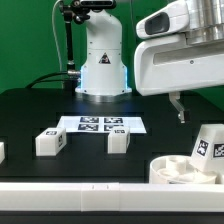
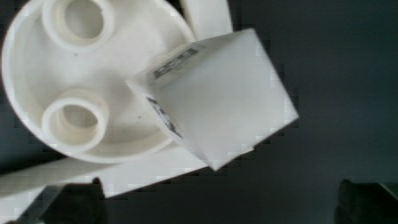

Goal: Assemble stool

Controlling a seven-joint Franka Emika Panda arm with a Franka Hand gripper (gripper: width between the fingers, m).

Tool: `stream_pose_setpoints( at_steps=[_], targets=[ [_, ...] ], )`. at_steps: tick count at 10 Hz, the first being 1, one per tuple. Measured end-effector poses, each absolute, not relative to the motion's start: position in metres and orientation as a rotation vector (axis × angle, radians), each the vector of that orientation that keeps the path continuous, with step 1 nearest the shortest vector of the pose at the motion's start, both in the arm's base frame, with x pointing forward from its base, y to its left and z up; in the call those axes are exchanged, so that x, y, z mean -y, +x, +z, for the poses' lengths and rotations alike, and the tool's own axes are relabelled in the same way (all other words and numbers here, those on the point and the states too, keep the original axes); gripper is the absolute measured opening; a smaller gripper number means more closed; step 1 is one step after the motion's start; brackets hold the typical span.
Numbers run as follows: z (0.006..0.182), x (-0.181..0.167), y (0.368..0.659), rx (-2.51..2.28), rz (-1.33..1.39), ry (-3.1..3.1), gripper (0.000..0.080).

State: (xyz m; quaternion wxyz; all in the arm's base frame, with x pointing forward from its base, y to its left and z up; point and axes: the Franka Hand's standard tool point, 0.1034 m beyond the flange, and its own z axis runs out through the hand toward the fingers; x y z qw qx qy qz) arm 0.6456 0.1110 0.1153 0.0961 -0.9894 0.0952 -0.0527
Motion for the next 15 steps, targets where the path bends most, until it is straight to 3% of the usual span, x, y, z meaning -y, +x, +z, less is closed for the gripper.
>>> stream_pose_setpoints(
  at_steps=[2,6,10,15],
  targets=[
    [0.115,-0.111,0.646,-0.072,-0.184,-2.96,0.0649],
    [0.118,-0.124,0.647,0.917,-0.34,-2.966,0.0649],
    [0.115,-0.118,0.647,1.26,-0.336,-2.875,0.0649],
    [0.111,-0.11,0.645,2.121,-0.288,-2.47,0.0649]
  ],
)
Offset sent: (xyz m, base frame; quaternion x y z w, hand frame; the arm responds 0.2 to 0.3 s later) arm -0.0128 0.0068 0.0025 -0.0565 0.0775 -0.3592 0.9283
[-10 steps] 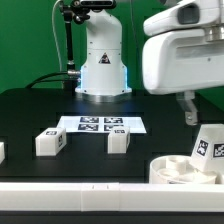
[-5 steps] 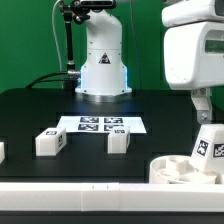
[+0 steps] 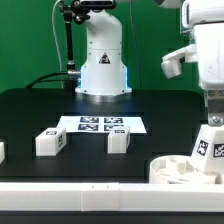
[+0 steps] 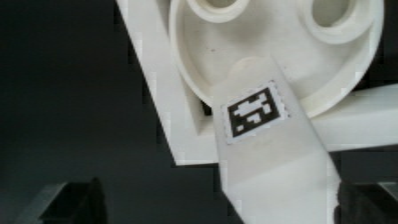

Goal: Assemble stool

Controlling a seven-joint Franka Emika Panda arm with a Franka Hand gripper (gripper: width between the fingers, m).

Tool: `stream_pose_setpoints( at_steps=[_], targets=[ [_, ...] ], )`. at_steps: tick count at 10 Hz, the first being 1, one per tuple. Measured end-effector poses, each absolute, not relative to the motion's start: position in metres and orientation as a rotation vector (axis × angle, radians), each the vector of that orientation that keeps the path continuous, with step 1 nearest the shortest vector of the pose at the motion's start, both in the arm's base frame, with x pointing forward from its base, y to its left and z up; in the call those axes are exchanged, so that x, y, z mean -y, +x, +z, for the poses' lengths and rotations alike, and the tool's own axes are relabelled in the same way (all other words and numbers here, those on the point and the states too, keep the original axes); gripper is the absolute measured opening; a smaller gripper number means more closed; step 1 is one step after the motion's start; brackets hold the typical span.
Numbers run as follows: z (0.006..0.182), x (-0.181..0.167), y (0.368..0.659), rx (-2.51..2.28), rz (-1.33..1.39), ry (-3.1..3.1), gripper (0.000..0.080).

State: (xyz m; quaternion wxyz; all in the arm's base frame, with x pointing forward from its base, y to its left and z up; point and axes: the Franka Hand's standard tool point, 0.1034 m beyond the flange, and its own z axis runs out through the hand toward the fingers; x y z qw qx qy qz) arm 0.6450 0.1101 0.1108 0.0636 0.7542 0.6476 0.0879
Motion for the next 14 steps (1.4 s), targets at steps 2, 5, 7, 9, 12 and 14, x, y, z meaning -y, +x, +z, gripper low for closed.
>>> stream_pose_setpoints(
  at_steps=[2,5,7,9,12,14],
  targets=[
    [0.11,-0.108,0.645,-2.063,0.242,2.156,0.0649],
    [0.109,-0.103,0.646,-2.226,0.203,1.949,0.0649],
    [0.101,-0.104,0.642,-2.311,0.165,1.83,0.0649],
    [0.093,-0.106,0.639,-2.319,0.153,1.835,0.0649],
    [0.084,-0.112,0.635,-2.34,0.146,1.815,0.0649],
    [0.084,-0.12,0.637,-2.356,0.154,1.769,0.0649]
  ],
)
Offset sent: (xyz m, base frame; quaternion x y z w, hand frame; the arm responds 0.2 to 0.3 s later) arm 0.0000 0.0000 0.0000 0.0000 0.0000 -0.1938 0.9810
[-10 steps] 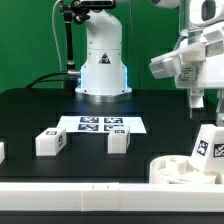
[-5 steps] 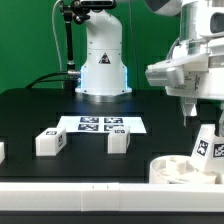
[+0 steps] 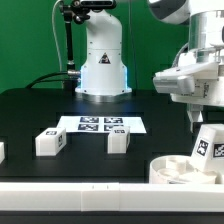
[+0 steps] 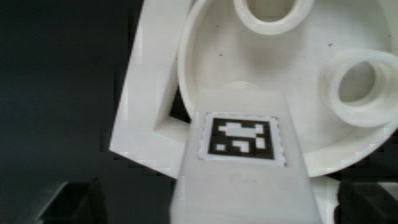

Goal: Assemble stool

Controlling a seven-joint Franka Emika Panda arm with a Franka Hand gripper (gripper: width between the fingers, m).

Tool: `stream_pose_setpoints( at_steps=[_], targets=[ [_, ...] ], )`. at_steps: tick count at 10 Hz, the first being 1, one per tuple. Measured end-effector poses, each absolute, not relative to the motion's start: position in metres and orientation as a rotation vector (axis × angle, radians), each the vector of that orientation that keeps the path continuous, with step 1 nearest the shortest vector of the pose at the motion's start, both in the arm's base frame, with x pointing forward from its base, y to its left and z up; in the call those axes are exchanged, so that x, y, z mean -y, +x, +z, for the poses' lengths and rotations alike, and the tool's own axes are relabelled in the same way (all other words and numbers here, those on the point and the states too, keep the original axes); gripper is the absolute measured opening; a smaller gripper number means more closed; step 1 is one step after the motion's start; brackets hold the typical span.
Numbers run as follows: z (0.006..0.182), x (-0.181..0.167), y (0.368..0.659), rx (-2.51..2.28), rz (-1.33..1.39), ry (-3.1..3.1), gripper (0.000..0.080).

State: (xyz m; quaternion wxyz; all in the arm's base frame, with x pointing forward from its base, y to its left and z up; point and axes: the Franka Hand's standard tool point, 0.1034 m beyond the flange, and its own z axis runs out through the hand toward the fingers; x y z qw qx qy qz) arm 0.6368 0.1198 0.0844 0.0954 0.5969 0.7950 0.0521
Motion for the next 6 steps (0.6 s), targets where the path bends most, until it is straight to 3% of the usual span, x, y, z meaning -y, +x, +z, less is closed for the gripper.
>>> stream_pose_setpoints(
  at_steps=[1,2,3,4,6],
  targets=[
    [0.0847,-0.1198,0.6373,-2.353,0.156,1.773,0.0649],
    [0.0842,-0.1195,0.6372,-2.352,0.156,1.774,0.0521],
    [0.0842,-0.1188,0.6373,-2.351,0.155,1.776,0.0521],
    [0.0846,-0.1183,0.6375,-2.35,0.155,1.776,0.0386],
    [0.0849,-0.1167,0.6376,-2.348,0.153,1.779,0.0351]
  ],
)
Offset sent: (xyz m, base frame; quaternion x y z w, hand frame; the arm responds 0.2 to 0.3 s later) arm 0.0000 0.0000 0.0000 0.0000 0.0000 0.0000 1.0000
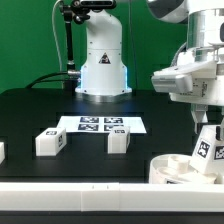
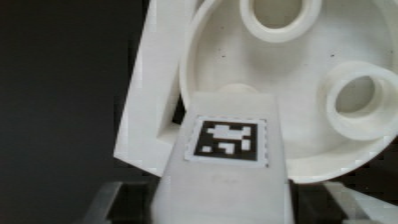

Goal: Assemble stool

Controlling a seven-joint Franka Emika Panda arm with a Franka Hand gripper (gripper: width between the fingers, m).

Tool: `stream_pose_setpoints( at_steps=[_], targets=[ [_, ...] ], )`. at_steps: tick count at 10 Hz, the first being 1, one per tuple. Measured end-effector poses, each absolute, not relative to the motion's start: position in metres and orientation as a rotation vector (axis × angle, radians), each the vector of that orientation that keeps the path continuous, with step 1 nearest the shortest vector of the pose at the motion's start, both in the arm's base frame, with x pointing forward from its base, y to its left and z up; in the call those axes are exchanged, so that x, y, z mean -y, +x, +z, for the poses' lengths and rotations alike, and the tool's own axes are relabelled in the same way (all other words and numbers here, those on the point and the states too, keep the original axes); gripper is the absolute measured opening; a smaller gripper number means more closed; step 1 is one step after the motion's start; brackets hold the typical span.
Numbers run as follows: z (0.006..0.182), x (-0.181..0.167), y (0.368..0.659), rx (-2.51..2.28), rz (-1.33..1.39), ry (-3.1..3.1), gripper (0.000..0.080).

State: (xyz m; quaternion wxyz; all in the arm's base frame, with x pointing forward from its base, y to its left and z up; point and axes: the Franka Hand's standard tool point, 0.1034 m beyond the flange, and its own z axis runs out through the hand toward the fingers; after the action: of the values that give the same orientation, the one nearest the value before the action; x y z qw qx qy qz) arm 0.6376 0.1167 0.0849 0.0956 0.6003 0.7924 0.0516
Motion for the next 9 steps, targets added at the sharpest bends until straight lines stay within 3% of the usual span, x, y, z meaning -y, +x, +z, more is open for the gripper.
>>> stream_pose_setpoints(
  at_steps=[4,9],
  targets=[
    [0.085,-0.1159,0.6378,-2.301,0.161,1.845,0.0351],
    [0.0858,-0.1244,0.6378,-1.682,0.162,2.527,0.0346]
  ],
)
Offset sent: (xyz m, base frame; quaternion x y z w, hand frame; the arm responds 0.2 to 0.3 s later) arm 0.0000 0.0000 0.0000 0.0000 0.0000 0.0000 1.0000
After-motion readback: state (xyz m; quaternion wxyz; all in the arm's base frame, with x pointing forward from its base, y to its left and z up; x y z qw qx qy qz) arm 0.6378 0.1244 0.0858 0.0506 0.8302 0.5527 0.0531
